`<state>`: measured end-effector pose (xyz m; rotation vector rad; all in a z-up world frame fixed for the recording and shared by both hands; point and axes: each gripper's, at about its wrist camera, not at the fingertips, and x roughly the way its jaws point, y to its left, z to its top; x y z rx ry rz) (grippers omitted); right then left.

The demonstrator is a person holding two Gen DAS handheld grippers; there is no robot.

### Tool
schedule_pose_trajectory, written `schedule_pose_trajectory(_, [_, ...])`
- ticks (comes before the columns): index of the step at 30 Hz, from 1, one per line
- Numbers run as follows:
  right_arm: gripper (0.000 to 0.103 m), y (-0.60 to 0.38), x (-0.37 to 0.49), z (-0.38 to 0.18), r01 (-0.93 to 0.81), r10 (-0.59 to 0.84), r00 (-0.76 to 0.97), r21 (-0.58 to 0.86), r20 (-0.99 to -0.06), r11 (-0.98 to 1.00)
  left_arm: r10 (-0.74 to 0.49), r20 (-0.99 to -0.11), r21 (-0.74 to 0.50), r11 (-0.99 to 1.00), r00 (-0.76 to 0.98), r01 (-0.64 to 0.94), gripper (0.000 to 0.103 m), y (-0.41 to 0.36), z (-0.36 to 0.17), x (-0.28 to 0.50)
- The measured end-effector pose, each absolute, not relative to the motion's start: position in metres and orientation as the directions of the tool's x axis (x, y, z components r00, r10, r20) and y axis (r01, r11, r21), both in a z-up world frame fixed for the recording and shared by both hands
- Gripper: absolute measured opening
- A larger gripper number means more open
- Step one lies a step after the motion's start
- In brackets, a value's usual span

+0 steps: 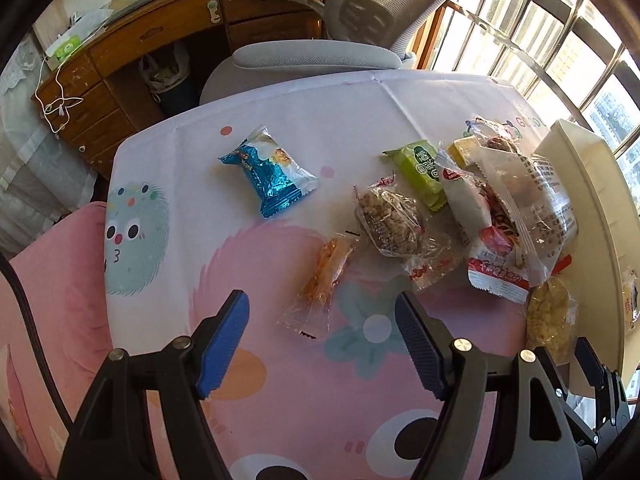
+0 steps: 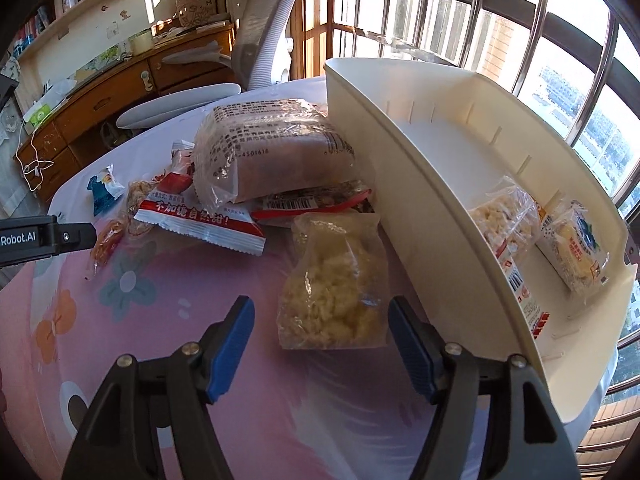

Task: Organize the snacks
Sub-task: 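Close the left tool on the orange stick pack while the right tool grips the clear puff bag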

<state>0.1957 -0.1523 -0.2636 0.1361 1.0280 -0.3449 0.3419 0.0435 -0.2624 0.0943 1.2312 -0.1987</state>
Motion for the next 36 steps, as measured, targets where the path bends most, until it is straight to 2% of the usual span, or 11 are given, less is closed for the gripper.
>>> schedule_pose_trajectory(8, [0.072,-0.153,0.206,-0.284,0.365,-0.240,0.432,-0.075,-0.870,0.928,-0.083,-0.951,-0.018,0.977,0.298,0.215,0.068,0.034,-0.286,0.357])
schedule_pose_trajectory(17, [0.072,-0.152,0.214,-0.295,0.357,-0.247,0.435,-0.086,-0.866,0.930,-0.076,-0.952,-0.018,0.981,0.295,0.194,0.053,0.031,-0.299,0.371])
schedule_pose_trajectory(26, [0.071,-0.150,0.222,-0.296,0.315,-0.228,0.457,-0.084,-0.860,0.946,-0.083,-0.953,-0.029,0.983,0.293,0.184,0.027,0.036,-0.305,0.379])
schedule_pose_trajectory(28, [0.068,-0.151,0.223,-0.296,0.308,-0.214,0.458,-0.072,-0.863,0.949,-0.084,-0.952,-0.030,0.983,0.295,0.181,0.022,0.036,-0.306,0.379])
schedule_pose_trajectory(31, [0.059,-0.153,0.224,-0.295,0.286,-0.186,0.461,-0.054,-0.868,0.957,-0.092,-0.953,-0.045,0.985,0.288,0.167,0.021,0.037,-0.305,0.377])
schedule_pose_trajectory(36, [0.054,-0.153,0.228,-0.294,0.259,-0.161,0.446,-0.045,-0.880,0.965,-0.088,-0.957,-0.048,0.988,0.278,0.148,0.020,0.039,-0.304,0.372])
